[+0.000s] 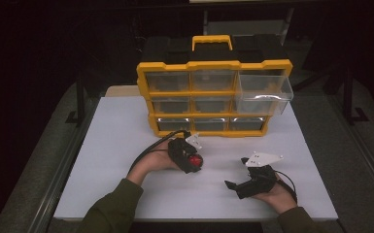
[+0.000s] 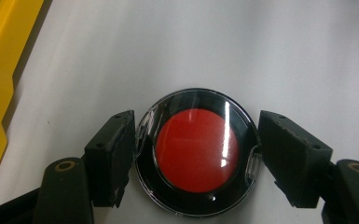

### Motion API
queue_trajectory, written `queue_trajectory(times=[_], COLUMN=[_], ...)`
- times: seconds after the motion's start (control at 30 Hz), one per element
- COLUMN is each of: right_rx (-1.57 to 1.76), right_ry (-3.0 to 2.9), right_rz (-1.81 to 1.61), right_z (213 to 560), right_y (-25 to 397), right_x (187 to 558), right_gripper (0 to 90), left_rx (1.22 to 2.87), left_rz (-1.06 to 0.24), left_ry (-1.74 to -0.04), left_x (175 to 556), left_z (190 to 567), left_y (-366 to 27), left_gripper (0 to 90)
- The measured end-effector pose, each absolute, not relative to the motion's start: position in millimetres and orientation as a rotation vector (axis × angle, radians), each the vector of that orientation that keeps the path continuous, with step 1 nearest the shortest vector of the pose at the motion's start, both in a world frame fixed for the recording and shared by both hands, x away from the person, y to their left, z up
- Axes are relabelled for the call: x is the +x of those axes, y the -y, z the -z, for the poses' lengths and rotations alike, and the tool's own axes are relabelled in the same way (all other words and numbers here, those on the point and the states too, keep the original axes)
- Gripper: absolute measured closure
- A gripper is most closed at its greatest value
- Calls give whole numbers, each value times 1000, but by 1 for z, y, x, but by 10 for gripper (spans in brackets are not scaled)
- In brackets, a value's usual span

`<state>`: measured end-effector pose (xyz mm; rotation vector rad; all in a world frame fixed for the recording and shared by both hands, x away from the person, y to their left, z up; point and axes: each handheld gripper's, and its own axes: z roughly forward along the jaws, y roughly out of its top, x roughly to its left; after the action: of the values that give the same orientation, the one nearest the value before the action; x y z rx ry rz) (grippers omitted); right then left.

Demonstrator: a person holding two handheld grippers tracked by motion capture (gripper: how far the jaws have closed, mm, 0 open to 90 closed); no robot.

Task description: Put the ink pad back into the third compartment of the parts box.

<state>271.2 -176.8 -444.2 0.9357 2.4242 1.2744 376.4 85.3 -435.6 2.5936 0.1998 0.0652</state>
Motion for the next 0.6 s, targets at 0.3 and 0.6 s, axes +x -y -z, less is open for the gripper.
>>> queue_trajectory(times=[0.3, 0.6], right_rx=[935, 937], right_ry=[-2423, -2421], right_rz=[-1276, -1278], right_z=[444, 444], right_y=[177, 177], right_x=[271, 271], right_gripper=[0, 0], left_rx=[2595, 2598], left_rz=[-65, -60], left_ry=[-198, -206], left_x=[377, 377], left_z=[435, 433], left_y=[-85, -85], left_gripper=[296, 296])
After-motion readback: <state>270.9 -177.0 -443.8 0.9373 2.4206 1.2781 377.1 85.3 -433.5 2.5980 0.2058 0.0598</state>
